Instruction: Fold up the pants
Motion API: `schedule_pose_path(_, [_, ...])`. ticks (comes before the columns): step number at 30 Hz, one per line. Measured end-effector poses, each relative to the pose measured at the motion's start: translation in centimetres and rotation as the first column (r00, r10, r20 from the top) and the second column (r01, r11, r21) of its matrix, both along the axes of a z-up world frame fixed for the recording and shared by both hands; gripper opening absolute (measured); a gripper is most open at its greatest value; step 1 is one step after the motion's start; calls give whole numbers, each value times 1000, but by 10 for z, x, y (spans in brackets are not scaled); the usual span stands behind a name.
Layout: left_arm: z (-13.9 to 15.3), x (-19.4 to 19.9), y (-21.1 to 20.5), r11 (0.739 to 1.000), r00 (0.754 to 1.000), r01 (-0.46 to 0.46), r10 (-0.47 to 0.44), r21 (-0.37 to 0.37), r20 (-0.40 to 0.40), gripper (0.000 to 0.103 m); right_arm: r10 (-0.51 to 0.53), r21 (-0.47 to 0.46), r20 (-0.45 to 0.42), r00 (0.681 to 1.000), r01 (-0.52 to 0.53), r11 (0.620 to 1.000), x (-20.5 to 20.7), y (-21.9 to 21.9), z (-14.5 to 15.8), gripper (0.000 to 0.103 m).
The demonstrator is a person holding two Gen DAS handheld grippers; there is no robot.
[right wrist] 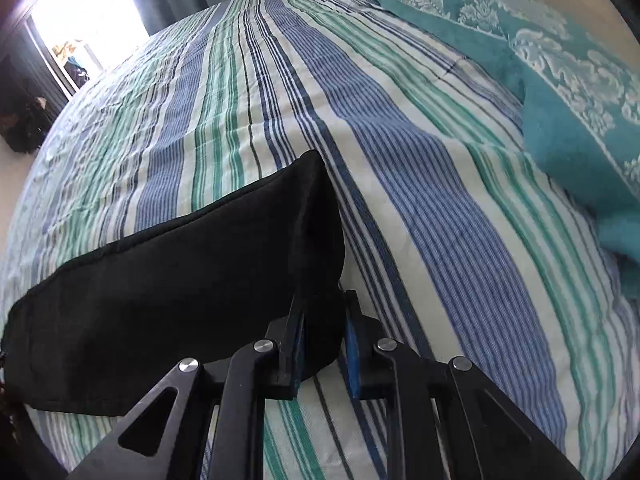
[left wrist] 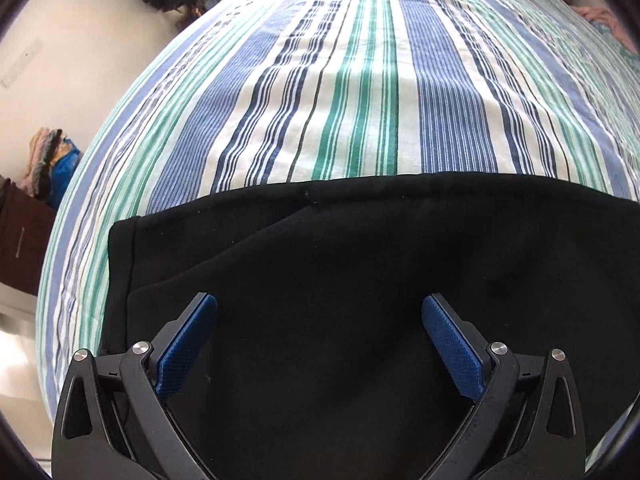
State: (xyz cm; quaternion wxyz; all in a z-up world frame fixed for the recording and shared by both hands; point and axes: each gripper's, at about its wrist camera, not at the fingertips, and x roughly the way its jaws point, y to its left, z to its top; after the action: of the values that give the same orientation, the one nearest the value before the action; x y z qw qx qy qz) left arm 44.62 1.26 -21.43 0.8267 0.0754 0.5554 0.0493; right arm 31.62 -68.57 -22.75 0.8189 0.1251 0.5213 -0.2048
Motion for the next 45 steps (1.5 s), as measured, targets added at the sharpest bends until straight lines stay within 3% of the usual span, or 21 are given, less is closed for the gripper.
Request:
schedule_pose_path(2, [-1, 0, 2, 1000, 1000, -11, 11, -11, -3, 103, 38, -122, -16, 999, -39, 992, 15, 10, 5, 18])
schedule_pose_path(4, [-1, -2, 1, 1000, 1000, -3, 3, -2, 9, 103, 76, -164, -47, 996, -83, 983, 26, 20, 0, 20])
schedule_pose_path(5, [-1, -2, 0, 1000, 1000, -1, 1, 2, 15, 103, 74, -159, -59, 996, -83, 984, 27, 22, -2, 26])
schedule_pose_path(6, [1, -5, 0, 1000, 1000, 1, -1, 6, 20, 103, 60, -155, -62, 996, -69, 985, 25, 22, -1, 45])
schedule_pose_path(8, [11, -15, -1, 1000, 999, 2, -3, 24, 46, 102, 20, -151, -12, 1000, -21, 988, 9, 20, 7, 72])
schedule_pose_path(11, [43, -56, -3, 998, 989, 57, -57, 6, 140, 102, -55, -116, 108, 993, 67, 991, -28, 23, 36, 76])
schedule_pose_path(14, [69, -120, -9, 989, 970, 146, -142, -6, 197, 102, -77, -115, 213, 974, 103, 988, -83, 50, 72, 102])
schedule_pose_path(16, [77, -163, -18, 980, 963, 198, -189, -28, 195, 102, -56, -95, 276, 960, 85, 992, -126, 81, 91, 103])
schedule_pose_path(19, [75, -225, -39, 964, 961, 243, -223, -111, 163, 102, -24, -8, 291, 956, 27, 1000, -182, 138, 97, 103])
schedule_pose_path(21, [69, -258, -61, 950, 958, 269, -247, -161, 144, 102, 24, 66, 260, 965, -43, 997, -211, 181, 83, 103])
schedule_pose_path(23, [57, -282, -87, 935, 951, 304, -285, -185, 122, 102, 126, 82, 216, 968, -146, 986, -229, 224, 64, 103])
schedule_pose_path(25, [40, -296, -106, 931, 949, 314, -302, -183, 92, 102, 226, 37, 168, 960, -235, 971, -240, 261, 43, 103])
schedule_pose_path(27, [18, -299, -116, 946, 955, 295, -293, -138, 32, 103, 280, 0, 88, 956, -281, 960, -245, 274, 18, 103])
schedule_pose_path(29, [16, -304, -112, 944, 951, 307, -300, -121, 74, 103, 210, -33, -10, 978, -211, 977, -252, 254, -4, 103])
schedule_pose_path(32, [19, -301, -91, 955, 962, 273, -268, -118, 53, 103, -18, 23, 39, 999, 17, 1000, -277, 184, -4, 103])
schedule_pose_path(36, [20, -296, -39, 984, 992, 122, -118, -134, 35, 103, -259, 30, 87, 962, 258, 966, -304, 108, 2, 103])
schedule_pose_path(39, [22, -296, -14, 990, 997, 62, -57, -126, 43, 103, -278, 30, 100, 955, 277, 960, -310, 90, 1, 103])
schedule_pose_path(42, [23, -296, 0, 989, 999, 6, 2, -151, 49, 103, -251, -53, 64, 966, 255, 965, -305, 103, 1, 103])
schedule_pose_path(45, [28, -303, 1, 987, 996, -12, 25, -158, 80, 102, -270, -78, 97, 958, 278, 957, -304, 119, 16, 103])
